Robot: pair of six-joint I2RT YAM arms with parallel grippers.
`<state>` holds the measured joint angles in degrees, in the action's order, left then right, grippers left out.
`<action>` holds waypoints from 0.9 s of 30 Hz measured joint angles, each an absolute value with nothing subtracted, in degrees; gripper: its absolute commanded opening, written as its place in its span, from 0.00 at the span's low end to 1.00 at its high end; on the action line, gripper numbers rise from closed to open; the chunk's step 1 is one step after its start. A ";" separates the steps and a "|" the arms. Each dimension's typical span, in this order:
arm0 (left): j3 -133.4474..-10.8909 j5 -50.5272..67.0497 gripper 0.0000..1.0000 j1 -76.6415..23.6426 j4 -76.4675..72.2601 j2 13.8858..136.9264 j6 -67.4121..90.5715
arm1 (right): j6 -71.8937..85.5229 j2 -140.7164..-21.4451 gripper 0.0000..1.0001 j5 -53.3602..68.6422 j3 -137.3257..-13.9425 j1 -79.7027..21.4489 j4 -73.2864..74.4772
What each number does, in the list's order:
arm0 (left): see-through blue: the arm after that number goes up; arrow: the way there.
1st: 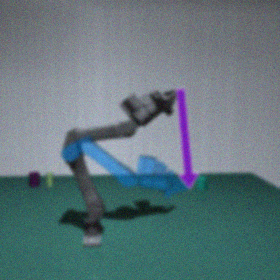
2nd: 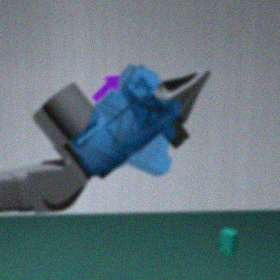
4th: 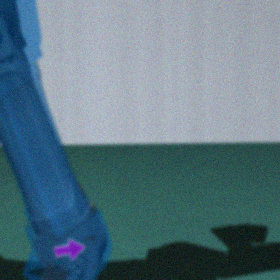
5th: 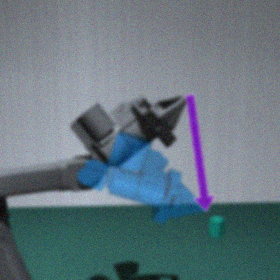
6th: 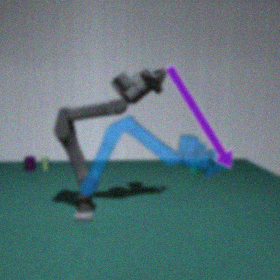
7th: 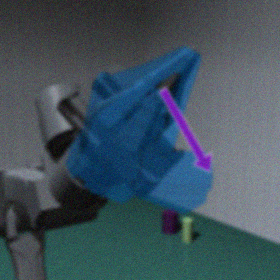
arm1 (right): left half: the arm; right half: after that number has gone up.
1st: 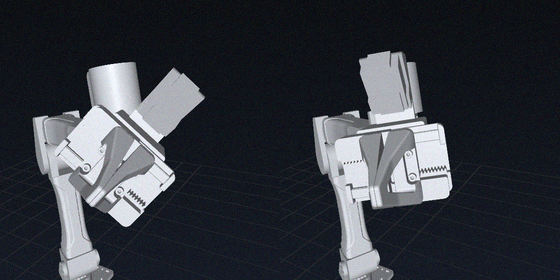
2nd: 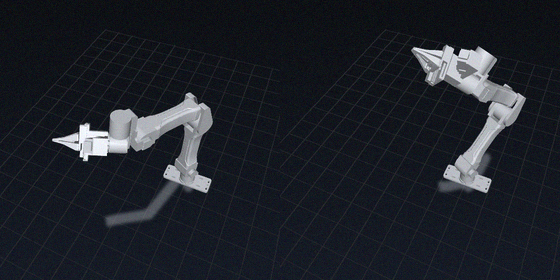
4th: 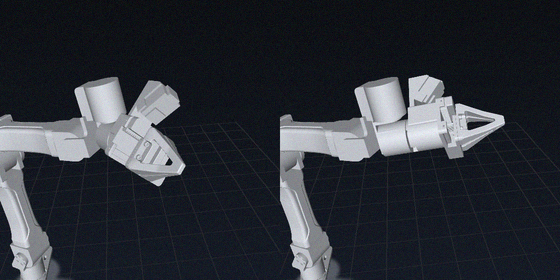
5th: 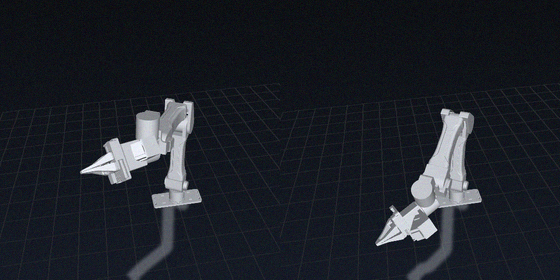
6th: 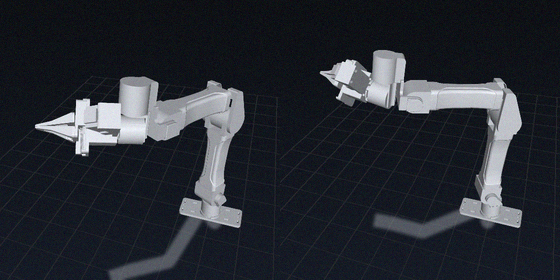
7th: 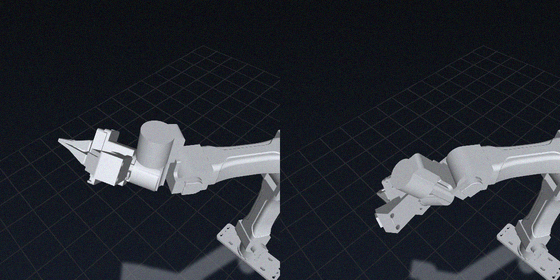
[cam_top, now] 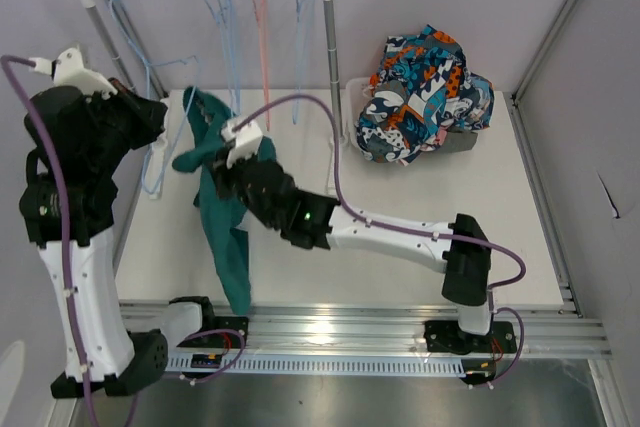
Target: Remove the shorts from the hanger
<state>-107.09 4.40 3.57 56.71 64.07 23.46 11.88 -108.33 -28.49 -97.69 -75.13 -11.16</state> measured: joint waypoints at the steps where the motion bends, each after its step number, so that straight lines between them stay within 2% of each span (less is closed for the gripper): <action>1: -106.48 4.89 0.00 3.57 56.66 62.28 23.92 | 11.66 -109.27 0.00 -27.86 -101.32 -73.80 -10.74; 3: -105.82 5.21 0.00 3.57 56.66 58.74 24.21 | 11.51 -109.97 0.00 -27.27 -105.38 -71.29 -10.07; 6: -105.71 3.97 0.00 3.57 56.53 55.07 23.99 | 11.60 -108.53 0.00 -27.11 -103.26 -70.50 -10.17; 13: -106.02 -2.33 0.00 3.57 54.08 55.72 22.46 | 11.79 -92.29 0.00 -33.30 -73.14 -77.84 -7.92; 17: -101.60 -3.88 0.00 3.64 50.78 57.39 22.44 | 9.19 -80.75 0.00 -37.98 -67.70 -75.26 -3.20; 22: -94.43 -3.29 0.00 3.66 47.83 58.08 22.46 | 2.42 -68.47 0.00 -39.70 -73.71 -58.61 -4.91; 25: -91.37 -2.63 0.00 3.66 46.57 57.98 22.44 | -0.78 -70.11 0.00 -37.41 -84.42 -48.42 -6.31; 27: -89.21 -2.28 0.00 3.66 44.82 57.56 22.44 | -2.28 -75.29 0.00 -34.15 -94.61 -41.50 -7.46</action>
